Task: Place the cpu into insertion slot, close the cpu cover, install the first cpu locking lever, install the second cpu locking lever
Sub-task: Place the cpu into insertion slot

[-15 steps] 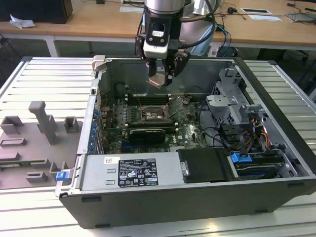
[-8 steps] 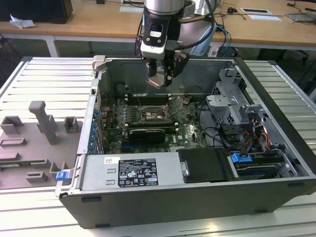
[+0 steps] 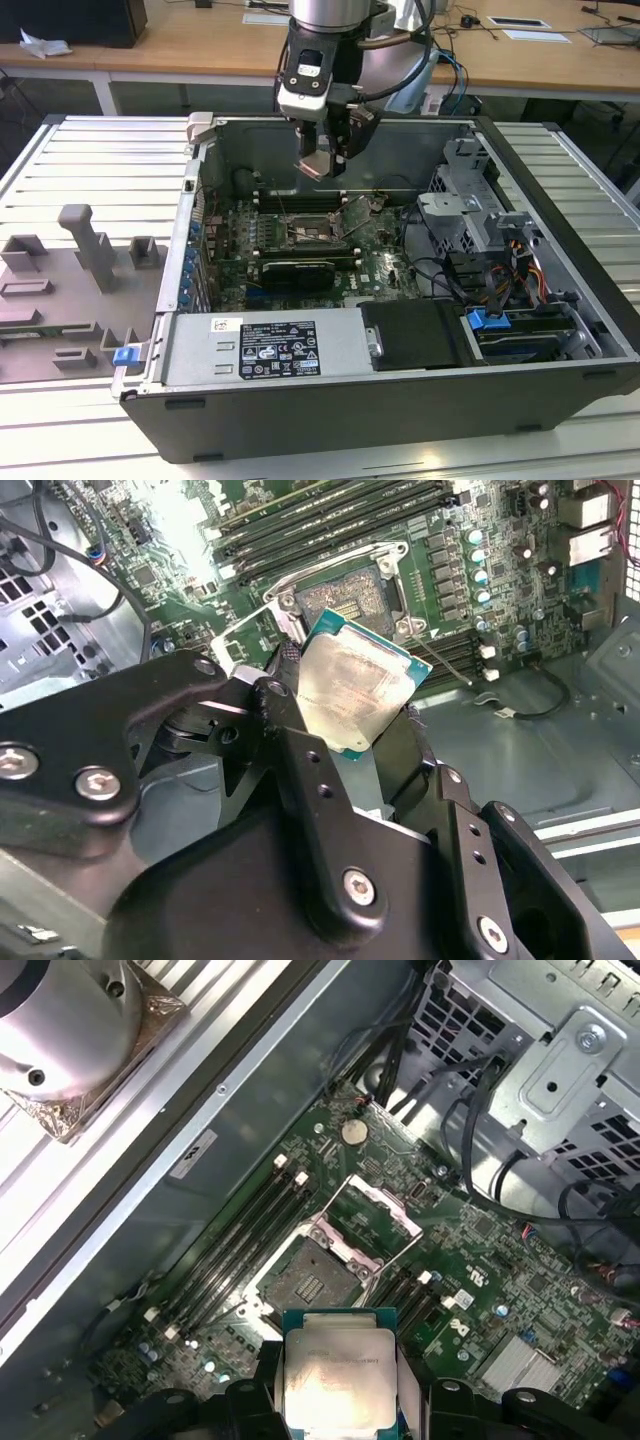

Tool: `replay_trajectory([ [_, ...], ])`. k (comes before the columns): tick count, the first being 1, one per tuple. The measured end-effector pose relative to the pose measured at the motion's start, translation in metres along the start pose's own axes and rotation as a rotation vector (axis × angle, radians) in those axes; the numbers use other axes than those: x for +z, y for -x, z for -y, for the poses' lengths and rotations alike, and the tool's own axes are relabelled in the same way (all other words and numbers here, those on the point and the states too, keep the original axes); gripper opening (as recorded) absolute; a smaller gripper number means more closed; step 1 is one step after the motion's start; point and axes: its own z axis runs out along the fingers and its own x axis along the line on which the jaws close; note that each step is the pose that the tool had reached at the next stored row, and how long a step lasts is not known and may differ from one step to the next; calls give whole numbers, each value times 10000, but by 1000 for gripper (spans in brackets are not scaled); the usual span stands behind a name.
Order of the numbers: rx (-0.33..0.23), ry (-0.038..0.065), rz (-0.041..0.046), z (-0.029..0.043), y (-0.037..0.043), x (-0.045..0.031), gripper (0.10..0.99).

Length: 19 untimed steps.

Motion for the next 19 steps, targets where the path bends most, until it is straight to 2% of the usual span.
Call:
replay_trajectory([
  [4,435,7,35,6,-4,14,537],
  [16,1075,22,86,25,-17,36,537],
  [19,1574,30,127,36,-24,63,537],
])
